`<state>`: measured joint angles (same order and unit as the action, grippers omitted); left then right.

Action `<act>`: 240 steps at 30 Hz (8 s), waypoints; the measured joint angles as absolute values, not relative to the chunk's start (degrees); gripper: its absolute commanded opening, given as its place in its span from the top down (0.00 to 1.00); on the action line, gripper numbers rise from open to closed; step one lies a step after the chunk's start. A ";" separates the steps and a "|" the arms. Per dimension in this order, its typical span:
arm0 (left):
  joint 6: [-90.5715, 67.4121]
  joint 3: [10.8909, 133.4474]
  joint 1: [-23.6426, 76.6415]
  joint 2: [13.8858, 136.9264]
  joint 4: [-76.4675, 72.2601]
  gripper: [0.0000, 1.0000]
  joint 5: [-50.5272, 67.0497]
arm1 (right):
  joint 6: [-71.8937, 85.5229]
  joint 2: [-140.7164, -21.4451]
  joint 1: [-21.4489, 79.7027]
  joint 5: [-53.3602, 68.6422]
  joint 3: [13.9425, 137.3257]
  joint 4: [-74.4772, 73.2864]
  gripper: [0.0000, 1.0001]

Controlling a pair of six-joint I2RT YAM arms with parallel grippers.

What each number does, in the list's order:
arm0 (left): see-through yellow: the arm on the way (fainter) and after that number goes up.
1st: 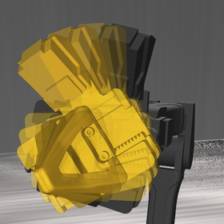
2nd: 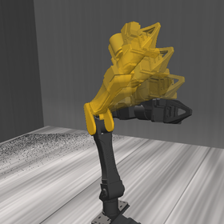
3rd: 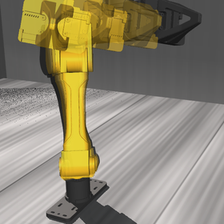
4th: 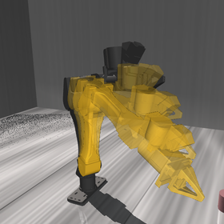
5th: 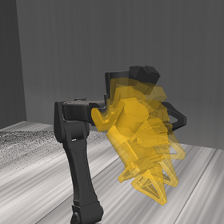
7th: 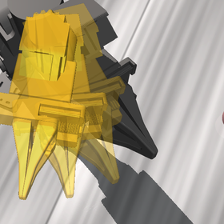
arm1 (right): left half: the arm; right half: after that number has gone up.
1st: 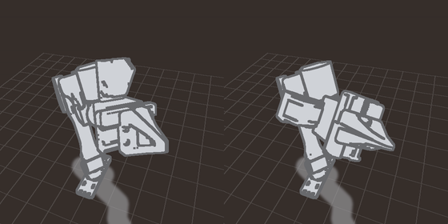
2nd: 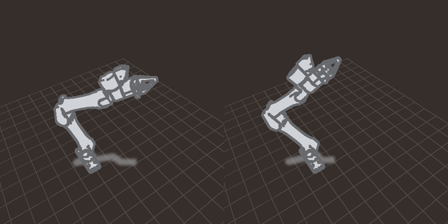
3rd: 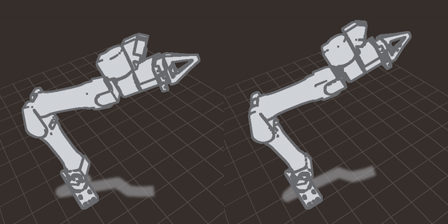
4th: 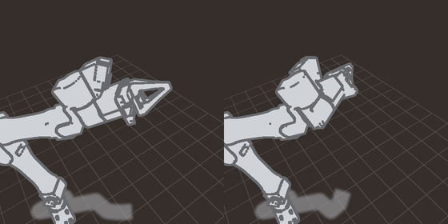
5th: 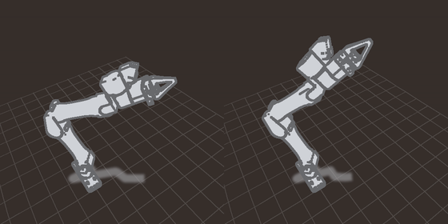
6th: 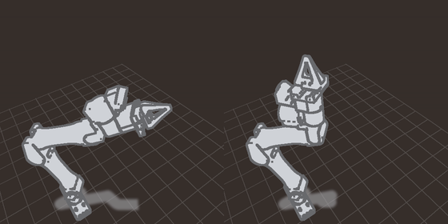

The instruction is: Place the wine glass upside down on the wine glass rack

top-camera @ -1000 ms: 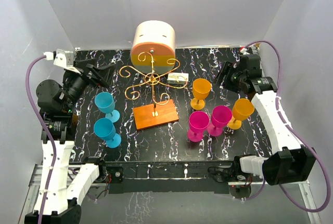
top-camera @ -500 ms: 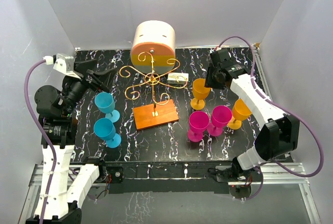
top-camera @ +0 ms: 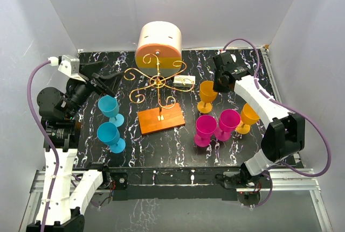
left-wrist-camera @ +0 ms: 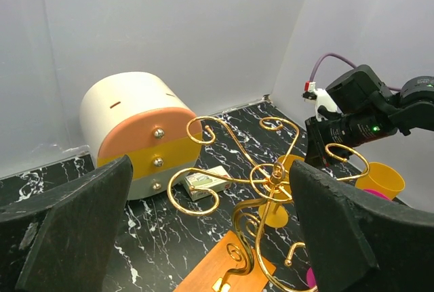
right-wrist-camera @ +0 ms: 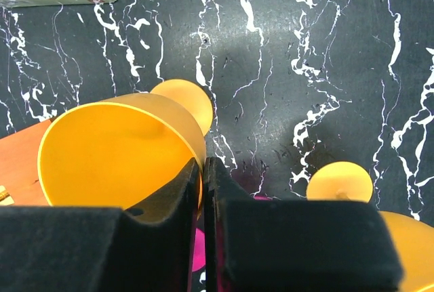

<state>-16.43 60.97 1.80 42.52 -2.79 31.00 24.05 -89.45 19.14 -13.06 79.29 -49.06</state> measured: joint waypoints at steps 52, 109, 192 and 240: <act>-54.78 85.89 29.23 81.95 -28.49 0.12 41.43 | 40.49 -31.75 19.18 -17.47 55.07 -7.07 1.00; -74.54 83.57 48.99 92.23 -56.86 1.00 5.17 | 39.90 -33.71 19.03 10.07 52.27 5.30 1.00; 3.33 82.50 48.88 83.07 -29.04 0.37 30.85 | 65.25 -54.26 19.44 18.31 85.89 -30.89 1.00; -57.84 76.99 38.70 74.56 -18.57 0.49 17.10 | 57.21 -59.70 19.44 16.40 79.70 -22.46 1.00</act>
